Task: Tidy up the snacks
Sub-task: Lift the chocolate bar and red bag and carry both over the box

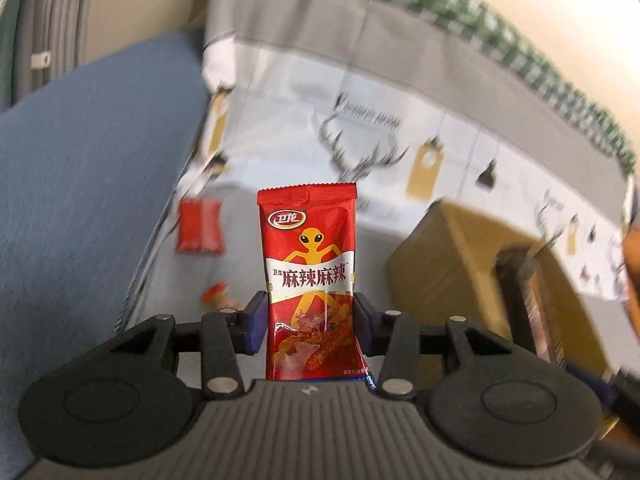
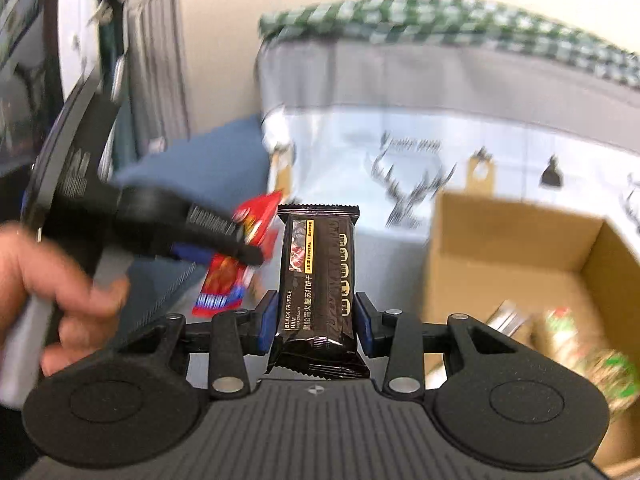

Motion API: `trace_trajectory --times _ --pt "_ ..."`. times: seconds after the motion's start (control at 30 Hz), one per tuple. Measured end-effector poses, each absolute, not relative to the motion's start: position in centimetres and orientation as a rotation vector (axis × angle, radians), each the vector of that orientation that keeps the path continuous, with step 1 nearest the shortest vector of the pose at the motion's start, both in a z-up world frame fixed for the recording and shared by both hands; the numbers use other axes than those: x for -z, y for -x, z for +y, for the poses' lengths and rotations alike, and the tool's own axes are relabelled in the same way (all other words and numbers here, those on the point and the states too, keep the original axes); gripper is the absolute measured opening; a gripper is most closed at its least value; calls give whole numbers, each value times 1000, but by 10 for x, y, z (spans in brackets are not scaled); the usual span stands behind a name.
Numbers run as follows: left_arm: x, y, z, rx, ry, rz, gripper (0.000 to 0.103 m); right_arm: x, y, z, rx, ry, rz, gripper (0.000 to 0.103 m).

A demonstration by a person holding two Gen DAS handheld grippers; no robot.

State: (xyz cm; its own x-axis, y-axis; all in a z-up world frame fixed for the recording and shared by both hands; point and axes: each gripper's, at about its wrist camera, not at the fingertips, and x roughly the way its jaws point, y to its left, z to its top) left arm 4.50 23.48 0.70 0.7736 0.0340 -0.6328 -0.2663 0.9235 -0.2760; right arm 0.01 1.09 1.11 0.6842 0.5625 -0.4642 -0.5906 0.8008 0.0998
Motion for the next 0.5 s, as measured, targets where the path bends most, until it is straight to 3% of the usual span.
trace_trajectory --times 0.27,0.5 --pt "-25 -55 189 -127 304 546 48 -43 -64 -60 -518 -28 364 41" --pt "-37 -54 146 -54 196 385 47 -18 -100 -125 -370 -171 441 41"
